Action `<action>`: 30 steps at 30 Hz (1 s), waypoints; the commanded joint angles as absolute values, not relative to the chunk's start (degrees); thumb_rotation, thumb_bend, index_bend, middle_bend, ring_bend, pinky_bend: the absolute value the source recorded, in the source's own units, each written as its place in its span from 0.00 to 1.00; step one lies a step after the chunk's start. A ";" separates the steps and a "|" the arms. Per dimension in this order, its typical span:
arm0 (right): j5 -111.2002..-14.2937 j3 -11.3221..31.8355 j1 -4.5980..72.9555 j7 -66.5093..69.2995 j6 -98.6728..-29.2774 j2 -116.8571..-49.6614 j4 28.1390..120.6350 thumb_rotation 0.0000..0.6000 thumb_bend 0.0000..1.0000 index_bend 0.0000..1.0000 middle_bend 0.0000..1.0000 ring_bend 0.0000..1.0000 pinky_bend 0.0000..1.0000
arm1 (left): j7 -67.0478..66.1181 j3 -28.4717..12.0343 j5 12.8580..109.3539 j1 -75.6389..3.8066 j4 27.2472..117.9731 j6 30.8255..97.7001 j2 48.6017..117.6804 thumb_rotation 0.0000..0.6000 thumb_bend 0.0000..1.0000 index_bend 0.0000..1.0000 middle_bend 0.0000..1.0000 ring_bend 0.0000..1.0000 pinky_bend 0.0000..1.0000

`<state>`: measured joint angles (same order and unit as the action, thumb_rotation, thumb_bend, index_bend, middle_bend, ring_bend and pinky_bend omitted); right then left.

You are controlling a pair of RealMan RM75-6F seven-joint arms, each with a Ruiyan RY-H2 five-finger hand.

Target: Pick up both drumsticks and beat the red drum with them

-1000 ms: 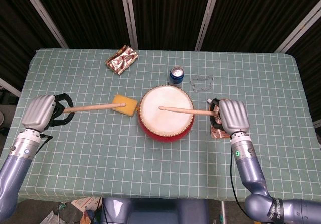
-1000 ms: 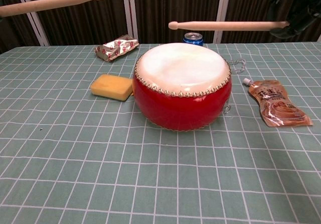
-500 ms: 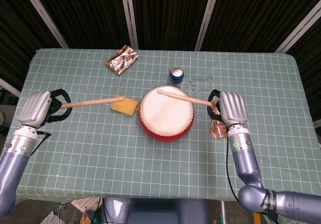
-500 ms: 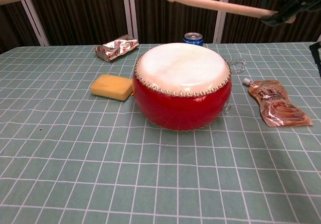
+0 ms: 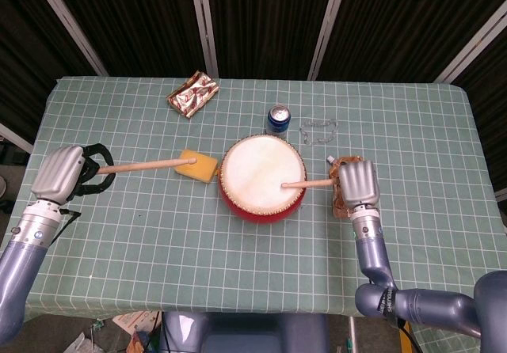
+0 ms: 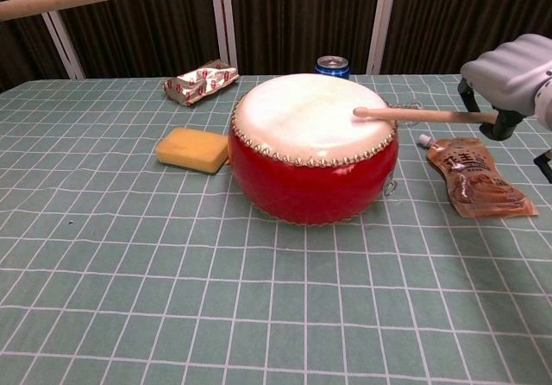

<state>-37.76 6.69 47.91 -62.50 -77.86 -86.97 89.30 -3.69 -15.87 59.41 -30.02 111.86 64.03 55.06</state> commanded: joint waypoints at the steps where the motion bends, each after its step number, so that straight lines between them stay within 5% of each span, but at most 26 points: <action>1: -40.09 11.57 46.34 -51.72 -81.44 -85.72 93.15 1.00 0.60 0.93 1.00 1.00 1.00 | -4.19 -15.67 59.43 -30.00 112.10 64.41 55.22 1.00 0.50 0.79 1.00 1.00 1.00; 9: -43.64 19.01 39.65 -37.69 -85.49 -74.21 104.66 1.00 0.60 0.93 1.00 1.00 1.00 | -7.24 -15.48 57.97 -31.18 112.85 64.82 56.83 1.00 0.50 0.79 1.00 1.00 1.00; 22: -46.38 17.99 33.26 -26.52 -79.85 -67.27 106.03 1.00 0.60 0.93 1.00 1.00 1.00 | -19.56 -21.65 46.02 -44.45 108.38 62.11 64.84 1.00 0.51 0.79 1.00 1.00 1.00; 30: -46.76 18.69 32.23 -24.17 -78.86 -66.28 105.42 1.00 0.60 0.93 1.00 1.00 1.00 | -27.74 -22.02 38.60 -52.86 103.42 59.59 70.31 1.00 0.51 0.79 1.00 1.00 1.00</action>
